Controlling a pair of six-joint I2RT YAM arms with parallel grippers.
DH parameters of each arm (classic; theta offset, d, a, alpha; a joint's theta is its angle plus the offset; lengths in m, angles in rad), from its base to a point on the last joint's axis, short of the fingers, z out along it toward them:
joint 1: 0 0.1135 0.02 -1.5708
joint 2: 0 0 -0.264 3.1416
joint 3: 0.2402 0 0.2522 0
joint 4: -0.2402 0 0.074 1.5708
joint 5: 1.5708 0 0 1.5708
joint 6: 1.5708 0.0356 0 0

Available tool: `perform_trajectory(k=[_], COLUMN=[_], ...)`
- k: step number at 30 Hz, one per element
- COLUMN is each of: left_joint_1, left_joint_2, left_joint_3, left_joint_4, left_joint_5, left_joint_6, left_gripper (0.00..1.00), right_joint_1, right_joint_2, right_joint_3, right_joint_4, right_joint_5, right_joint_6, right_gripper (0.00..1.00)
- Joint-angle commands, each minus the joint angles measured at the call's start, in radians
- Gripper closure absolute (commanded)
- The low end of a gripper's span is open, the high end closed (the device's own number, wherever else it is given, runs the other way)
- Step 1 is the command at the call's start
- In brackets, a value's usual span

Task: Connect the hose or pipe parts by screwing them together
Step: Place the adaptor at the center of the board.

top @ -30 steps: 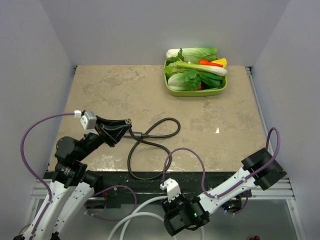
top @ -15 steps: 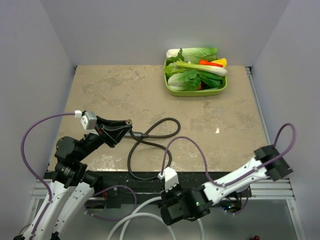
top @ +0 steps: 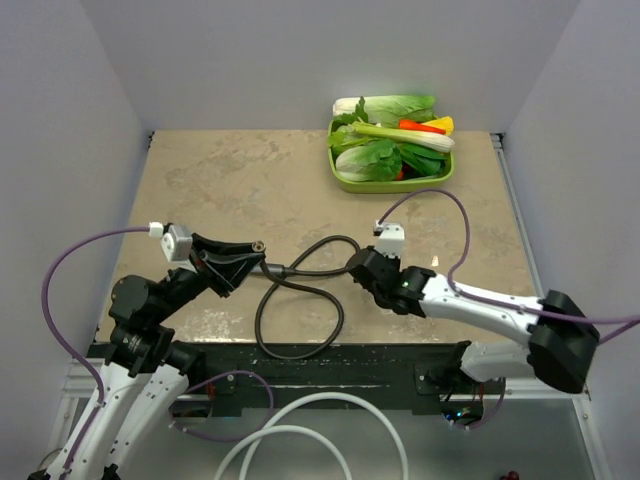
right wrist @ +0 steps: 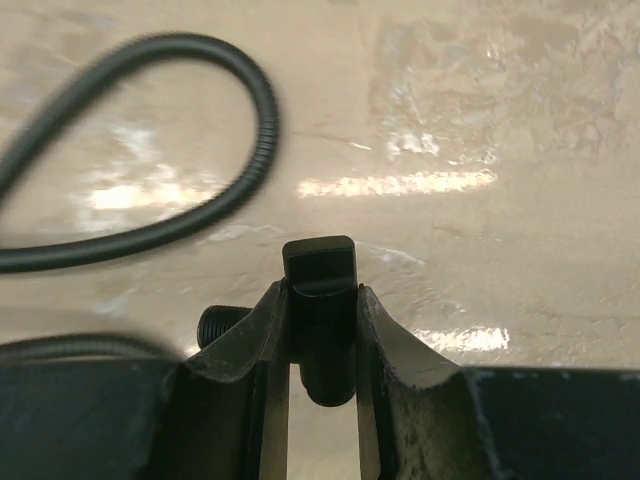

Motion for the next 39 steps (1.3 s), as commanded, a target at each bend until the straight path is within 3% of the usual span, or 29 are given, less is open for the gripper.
perform_trajectory(k=[1,8,12,19,23,28,39], left_joint_1=[0.0,0.0,-0.001,-0.001,-0.001,-0.001,-0.001], left_joint_2=[-0.009,-0.015,-0.018,-0.02,-0.023,-0.027,-0.031], left_joint_3=[0.028,0.048,0.046,0.051,0.057,0.06,0.06], left_joint_4=[0.021,0.004,-0.002,-0.025,-0.036,-0.036,-0.023], left_joint_5=[0.019,0.037,0.063,0.112,0.132,0.128,0.115], left_joint_6=[0.015,0.027,0.03,0.059,0.061,0.061,0.047], left_gripper=[1.0,1.0,1.0,1.0,1.0,1.0,1.0], right_joint_1=[-0.089,-0.151,-0.161,-0.18,-0.187,-0.194,-0.194], right_joint_2=[0.137,0.307,0.393,0.468,0.49,0.502,0.462], right_joint_3=[0.008,0.056,0.091,0.114,0.115,0.122,0.079], right_joint_4=[0.171,0.189,0.168,0.152,0.159,0.148,0.082], right_joint_5=[-0.071,-0.092,-0.117,-0.14,-0.143,-0.163,-0.194], right_joint_6=[-0.106,-0.125,-0.12,-0.111,-0.117,-0.117,-0.114], right_gripper=[1.0,1.0,0.72,0.47,0.45,0.57,0.55])
